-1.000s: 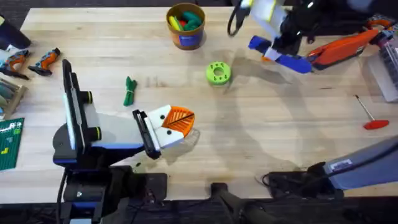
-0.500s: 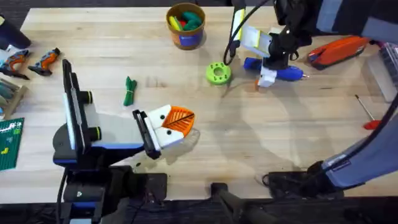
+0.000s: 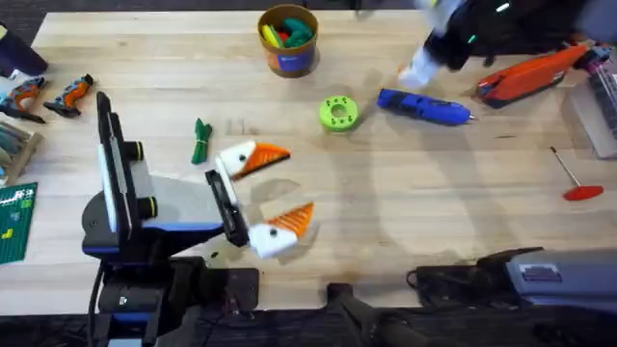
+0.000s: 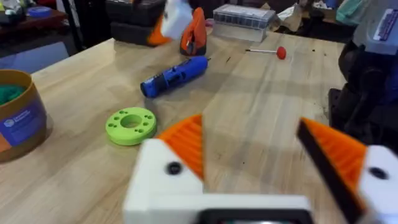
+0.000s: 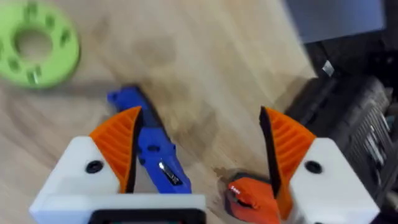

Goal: Pick up the gripper from the table and insert it into the empty holder that is missing its gripper. Then pick up a screw, insert it into the mounting hole, and use the screwdriver to tighten it. Finally, clean up the table by picking up the vegetable and placing it into the bucket.

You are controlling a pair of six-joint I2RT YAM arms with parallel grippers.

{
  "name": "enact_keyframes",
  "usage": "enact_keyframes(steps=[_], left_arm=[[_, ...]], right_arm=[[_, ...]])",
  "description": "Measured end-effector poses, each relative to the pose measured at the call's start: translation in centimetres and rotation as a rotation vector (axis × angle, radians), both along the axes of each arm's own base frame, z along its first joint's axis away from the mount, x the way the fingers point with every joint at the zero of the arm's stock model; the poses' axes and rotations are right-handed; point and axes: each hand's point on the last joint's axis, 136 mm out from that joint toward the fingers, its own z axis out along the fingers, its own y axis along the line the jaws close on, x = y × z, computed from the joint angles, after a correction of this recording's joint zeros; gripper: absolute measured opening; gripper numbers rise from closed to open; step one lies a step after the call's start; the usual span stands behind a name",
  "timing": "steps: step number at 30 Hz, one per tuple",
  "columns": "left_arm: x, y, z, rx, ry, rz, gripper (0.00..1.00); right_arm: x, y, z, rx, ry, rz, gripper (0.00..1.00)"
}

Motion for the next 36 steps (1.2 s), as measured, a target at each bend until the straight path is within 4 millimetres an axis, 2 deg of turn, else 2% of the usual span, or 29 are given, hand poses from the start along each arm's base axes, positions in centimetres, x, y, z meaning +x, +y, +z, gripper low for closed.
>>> enact_keyframes(steps=[1,2,3,5,7,10,14,18,23,29,34,36], left_arm=[[0.0,0.0,0.0,-0.001,0.003,0.000,0.956],[0.0,0.0,0.0,-0.002,0.005,0.001,0.914],[0.1,0.1,0.0,0.000,-0.001,0.008,0.788],[0.5,0.2,0.1,0.003,-0.006,0.029,0.944],[0.6,0.3,0.0,0.005,-0.008,0.041,0.983],[0.8,0.4,0.1,0.006,-0.012,0.053,0.985],[1.7,0.8,0.8,-0.002,-0.044,0.106,0.985],[3.3,1.9,1.4,-0.043,0.000,0.217,0.985],[4.5,3.7,2.5,-0.055,0.100,0.382,0.985],[4.6,7.1,6.5,0.005,0.158,0.633,0.985],[5.2,10.4,10.2,0.065,0.211,0.839,0.985],[5.7,11.5,10.4,0.142,0.347,0.899,0.986]], right_arm=[[-0.1,0.0,1.9,0.059,-0.046,-0.055,0.982],[-0.4,0.0,3.4,0.113,-0.079,-0.104,0.982],[-0.8,0.0,4.7,0.171,-0.102,-0.156,0.983],[-2.2,-0.2,6.7,0.279,-0.118,-0.255,0.983],[-3.9,-0.4,7.6,0.362,-0.097,-0.343,0.983],[-6.8,-0.9,7.4,0.437,-0.019,-0.465,0.983],[-11.0,-1.6,5.9,0.464,0.125,-0.602,0.983],[-13.8,-2.0,5.3,0.468,0.204,-0.677,0.983],[-15.6,-2.0,6.5,0.512,0.192,-0.685,0.984],[-17.1,-1.5,9.0,0.601,0.119,-0.639,0.984],[-17.9,-1.4,8.0,0.608,0.133,-0.638,0.984],[-18.0,-1.4,7.1,0.597,0.158,-0.644,0.984]])
